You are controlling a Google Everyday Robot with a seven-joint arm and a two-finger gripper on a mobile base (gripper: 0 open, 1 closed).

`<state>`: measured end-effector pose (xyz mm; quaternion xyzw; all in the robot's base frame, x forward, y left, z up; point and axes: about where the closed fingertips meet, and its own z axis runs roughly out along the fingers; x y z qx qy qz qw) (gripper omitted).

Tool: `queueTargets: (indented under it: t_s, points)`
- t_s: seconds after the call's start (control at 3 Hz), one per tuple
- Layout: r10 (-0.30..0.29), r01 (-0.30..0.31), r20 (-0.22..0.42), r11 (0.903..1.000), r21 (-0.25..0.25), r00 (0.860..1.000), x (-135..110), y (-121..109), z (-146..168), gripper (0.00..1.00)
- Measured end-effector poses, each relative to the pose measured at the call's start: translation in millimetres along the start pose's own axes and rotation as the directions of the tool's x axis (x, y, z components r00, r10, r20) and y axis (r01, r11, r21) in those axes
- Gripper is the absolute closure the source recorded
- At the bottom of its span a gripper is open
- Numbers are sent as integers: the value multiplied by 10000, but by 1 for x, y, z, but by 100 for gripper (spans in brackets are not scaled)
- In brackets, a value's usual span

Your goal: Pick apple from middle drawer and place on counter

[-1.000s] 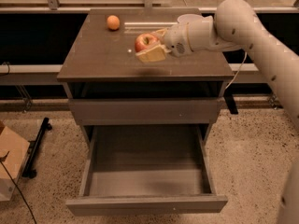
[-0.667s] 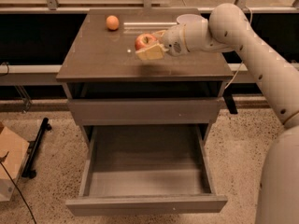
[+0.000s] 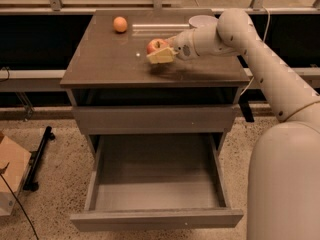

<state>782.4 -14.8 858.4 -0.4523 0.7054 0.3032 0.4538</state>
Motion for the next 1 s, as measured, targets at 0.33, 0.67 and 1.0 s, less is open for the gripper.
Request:
queueTargets:
  t_s: [0.33,0.67,1.0]
  points:
    - [36,-36,-12,10000,-15,10000,0,-1,3,30]
    - [45,-45,-24,10000,-86,10000,1,1,7,2]
    - [47,-47,-26,9999,-102,10000,1,1,9,0]
